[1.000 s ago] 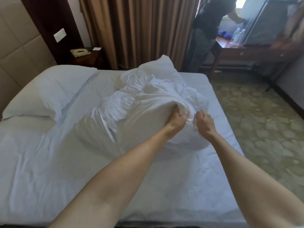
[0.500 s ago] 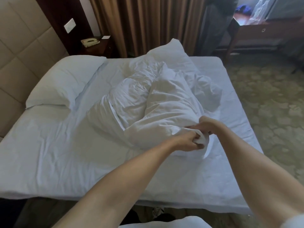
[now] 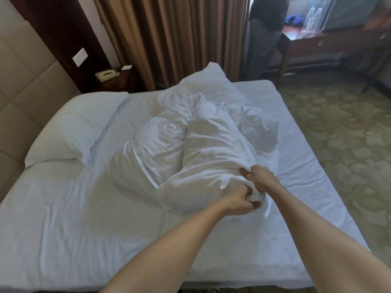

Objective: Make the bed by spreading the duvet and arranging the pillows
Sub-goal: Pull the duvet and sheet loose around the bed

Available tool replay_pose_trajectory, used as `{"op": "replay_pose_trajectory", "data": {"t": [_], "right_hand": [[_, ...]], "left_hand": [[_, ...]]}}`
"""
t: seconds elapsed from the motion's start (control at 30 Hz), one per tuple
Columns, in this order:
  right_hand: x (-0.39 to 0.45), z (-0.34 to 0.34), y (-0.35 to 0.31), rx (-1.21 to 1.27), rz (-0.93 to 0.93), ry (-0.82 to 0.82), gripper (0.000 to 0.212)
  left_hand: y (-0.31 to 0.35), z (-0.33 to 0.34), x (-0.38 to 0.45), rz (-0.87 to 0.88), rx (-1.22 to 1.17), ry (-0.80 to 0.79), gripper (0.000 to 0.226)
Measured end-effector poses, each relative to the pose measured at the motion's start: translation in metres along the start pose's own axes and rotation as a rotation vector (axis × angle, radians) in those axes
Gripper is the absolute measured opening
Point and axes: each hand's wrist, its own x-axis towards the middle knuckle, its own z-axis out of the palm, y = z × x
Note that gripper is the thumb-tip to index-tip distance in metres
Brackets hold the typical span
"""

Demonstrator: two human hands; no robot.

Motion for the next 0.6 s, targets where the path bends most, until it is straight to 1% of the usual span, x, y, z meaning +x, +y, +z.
{"op": "replay_pose_trajectory", "data": {"t": [0.1,0.23,0.33,0.4,0.47,0.6], "right_hand": [[-0.009,0.001,0.008,0.027,0.046,0.056,0.052],[-0.022,0.005,0.005,0.063,0.068,0.161,0.055],[-0.035,0.017,0.007,0.116,0.108,0.211,0.045],[-0.043,0.024,0.005,0.149,0.130,0.230,0.036],[-0.052,0.030,-0.001,0.162,0.146,0.235,0.032],[-0.069,0.049,-0.014,0.150,0.116,0.248,0.030]], "left_hand": [[-0.002,0.010,-0.002,0.011,0.005,0.007,0.022],[-0.015,0.013,-0.011,-0.008,0.121,0.105,0.035],[-0.035,0.022,-0.018,-0.066,0.130,0.191,0.049],[-0.050,0.027,-0.022,-0.094,0.072,0.254,0.055],[-0.061,0.032,-0.030,-0.112,-0.012,0.297,0.053],[-0.083,0.039,-0.047,-0.148,-0.097,0.313,0.044]]}}
